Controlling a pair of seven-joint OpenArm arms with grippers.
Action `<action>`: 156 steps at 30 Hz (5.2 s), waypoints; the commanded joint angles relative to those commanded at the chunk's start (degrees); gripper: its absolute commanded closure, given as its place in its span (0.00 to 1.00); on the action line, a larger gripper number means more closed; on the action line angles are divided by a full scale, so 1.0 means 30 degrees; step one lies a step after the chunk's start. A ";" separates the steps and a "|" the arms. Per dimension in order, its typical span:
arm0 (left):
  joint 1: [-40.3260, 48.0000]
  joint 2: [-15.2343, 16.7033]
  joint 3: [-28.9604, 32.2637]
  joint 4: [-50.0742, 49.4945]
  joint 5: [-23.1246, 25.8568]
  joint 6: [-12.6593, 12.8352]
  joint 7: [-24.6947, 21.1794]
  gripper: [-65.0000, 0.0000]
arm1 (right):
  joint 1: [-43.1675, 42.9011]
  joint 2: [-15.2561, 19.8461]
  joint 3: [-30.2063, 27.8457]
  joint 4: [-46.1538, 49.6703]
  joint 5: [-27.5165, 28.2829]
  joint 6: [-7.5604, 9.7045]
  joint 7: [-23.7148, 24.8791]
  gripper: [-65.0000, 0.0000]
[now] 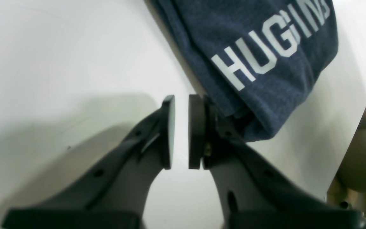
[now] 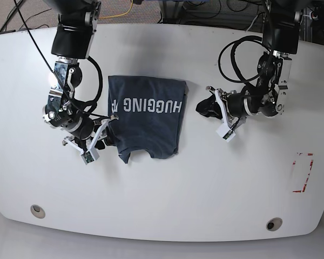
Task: Layout the t-shirt on the table in an organized manner, then fold the t-shirt properly
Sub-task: 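Release the shirt and reposition both grippers at its sides, then grasp the folded shirt's centre with the left gripper, then carry the folded shirt with the left gripper to the table's edge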
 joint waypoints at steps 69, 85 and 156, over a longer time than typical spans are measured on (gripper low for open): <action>-0.2139 0.8172 1.1077 -0.2198 0.8791 1.2630 -1.1780 0.90 | -0.2842 0.0029 0.2755 0.9026 -0.1114 0.0000 -0.4630 0.75; -0.2579 0.8172 1.1077 -1.0579 0.8733 1.4447 -1.6176 0.90 | -0.3253 -0.0088 0.3487 0.8967 -0.0967 0.0000 -0.4630 0.75; 0.4806 -1.0725 -0.8440 0.1582 0.5158 -0.1011 -0.8996 0.90 | -0.3136 -0.1172 0.3370 0.8996 -0.1143 0.0000 -0.4484 0.75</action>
